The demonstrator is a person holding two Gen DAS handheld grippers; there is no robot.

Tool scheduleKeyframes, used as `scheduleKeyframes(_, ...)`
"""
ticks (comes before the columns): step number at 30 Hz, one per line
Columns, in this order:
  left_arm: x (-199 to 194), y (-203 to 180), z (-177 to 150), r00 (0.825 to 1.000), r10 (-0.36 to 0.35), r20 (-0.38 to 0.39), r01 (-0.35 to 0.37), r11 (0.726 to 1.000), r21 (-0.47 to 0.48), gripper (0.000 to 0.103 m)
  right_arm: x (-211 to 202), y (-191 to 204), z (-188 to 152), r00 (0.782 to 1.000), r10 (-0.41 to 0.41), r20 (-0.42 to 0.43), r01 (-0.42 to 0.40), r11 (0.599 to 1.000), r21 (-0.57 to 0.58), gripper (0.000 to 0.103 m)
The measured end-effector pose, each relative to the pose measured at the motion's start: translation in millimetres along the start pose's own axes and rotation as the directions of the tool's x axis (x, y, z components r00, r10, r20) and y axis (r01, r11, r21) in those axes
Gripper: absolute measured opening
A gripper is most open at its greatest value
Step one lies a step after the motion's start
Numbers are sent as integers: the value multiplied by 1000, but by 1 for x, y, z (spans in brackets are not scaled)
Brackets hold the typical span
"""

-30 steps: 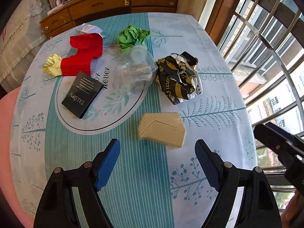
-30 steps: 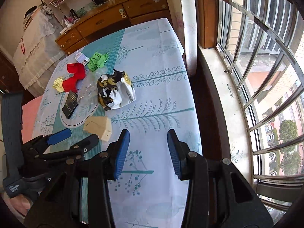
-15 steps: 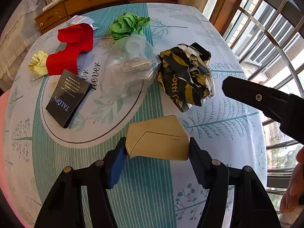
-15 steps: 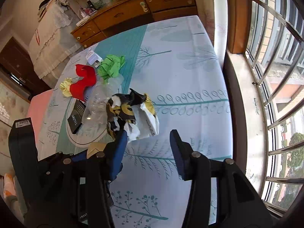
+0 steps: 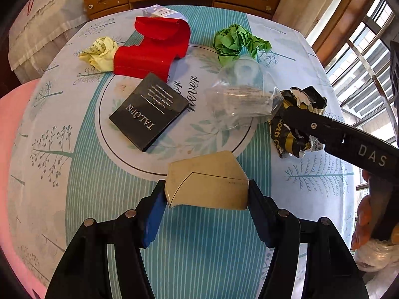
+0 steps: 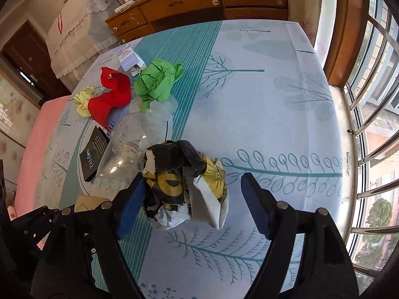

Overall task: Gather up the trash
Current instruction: 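Grasp the beige cardboard piece with the left gripper while the right grasps the black-gold wrapper, then carry the cardboard piece and wrapper with both grippers over the bin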

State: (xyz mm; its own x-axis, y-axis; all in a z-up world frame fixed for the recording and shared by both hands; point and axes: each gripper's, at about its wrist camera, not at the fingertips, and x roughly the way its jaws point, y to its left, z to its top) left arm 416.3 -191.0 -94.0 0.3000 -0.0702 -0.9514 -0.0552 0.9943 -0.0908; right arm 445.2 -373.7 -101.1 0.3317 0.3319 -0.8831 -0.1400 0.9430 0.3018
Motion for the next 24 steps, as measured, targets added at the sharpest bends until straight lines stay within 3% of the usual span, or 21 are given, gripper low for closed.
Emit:
scheduleKeyframes(3, -2, 3, 2, 1000, 1, 5, -1, 1000, -10, 63, 10, 5, -2, 999, 35, -32, -35, 999, 1, 70)
scheduleKeyframes(5, -6, 4, 1, 1000, 2, 9, -2, 1000, -11, 63, 9, 9, -5, 999, 47, -12, -47, 999, 0, 54)
scheduleKeyframes(11, -47, 25, -20, 999, -4, 35, 4, 1000, 4, 63, -7, 23, -17, 1000, -2, -2, 2, 1000, -2, 34)
scheduleKeyframes(18, -93, 45, -42, 997, -30, 78, 25, 997, 73, 63, -57, 43, -53, 999, -42, 32, 41, 998, 48, 33)
scheduleKeyframes(24, -145, 78, -82, 989, -86, 122, 61, 980, 189, 63, -116, 83, -105, 994, -85, 75, 74, 988, 134, 33)
